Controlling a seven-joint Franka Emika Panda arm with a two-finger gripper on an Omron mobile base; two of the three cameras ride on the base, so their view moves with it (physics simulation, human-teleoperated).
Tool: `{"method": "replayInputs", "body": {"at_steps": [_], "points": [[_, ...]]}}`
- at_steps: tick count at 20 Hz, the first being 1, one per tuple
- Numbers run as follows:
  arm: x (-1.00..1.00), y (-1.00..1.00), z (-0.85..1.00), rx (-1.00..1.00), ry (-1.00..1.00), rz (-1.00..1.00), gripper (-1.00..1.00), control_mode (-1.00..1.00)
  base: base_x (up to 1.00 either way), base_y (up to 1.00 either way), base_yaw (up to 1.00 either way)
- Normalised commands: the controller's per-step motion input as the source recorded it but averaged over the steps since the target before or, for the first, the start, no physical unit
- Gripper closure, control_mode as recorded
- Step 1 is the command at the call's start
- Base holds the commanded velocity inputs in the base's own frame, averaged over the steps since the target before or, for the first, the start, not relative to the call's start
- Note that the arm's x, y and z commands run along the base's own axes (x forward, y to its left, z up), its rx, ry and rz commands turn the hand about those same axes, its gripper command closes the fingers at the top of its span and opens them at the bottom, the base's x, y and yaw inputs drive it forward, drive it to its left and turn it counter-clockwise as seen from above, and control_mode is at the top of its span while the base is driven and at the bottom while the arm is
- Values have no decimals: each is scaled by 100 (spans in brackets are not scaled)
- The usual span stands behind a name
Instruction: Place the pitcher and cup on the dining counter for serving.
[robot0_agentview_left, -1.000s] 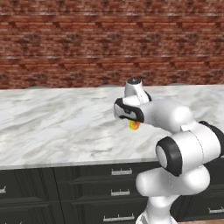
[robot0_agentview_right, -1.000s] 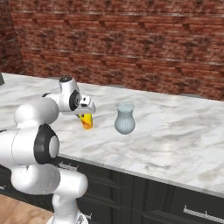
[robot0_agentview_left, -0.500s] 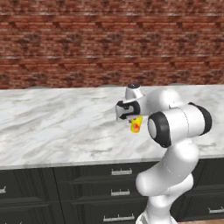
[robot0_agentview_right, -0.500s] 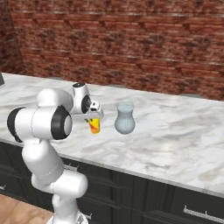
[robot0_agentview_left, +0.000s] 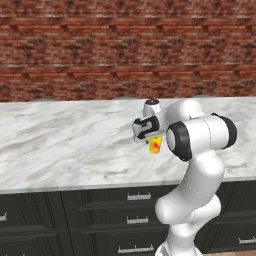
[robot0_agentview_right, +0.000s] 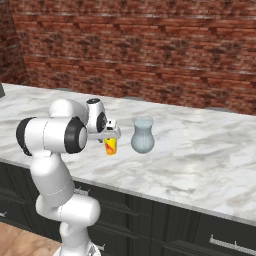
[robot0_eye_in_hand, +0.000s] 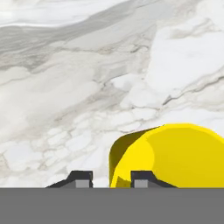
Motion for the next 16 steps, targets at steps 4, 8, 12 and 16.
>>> {"method": "replayInputs", "body": {"at_steps": [4,8,12,16], "points": [[-11,3,11,0,-5,-1,-100,-100,0,0,0],[-25,19,59,-2,-13,0,-100,-100,0,0,0],[-65,26,97,-7,-30,0,-100,-100,0,0,0],[-96,17,97,-5,-37,0,-100,-100,0,0,0]]}}
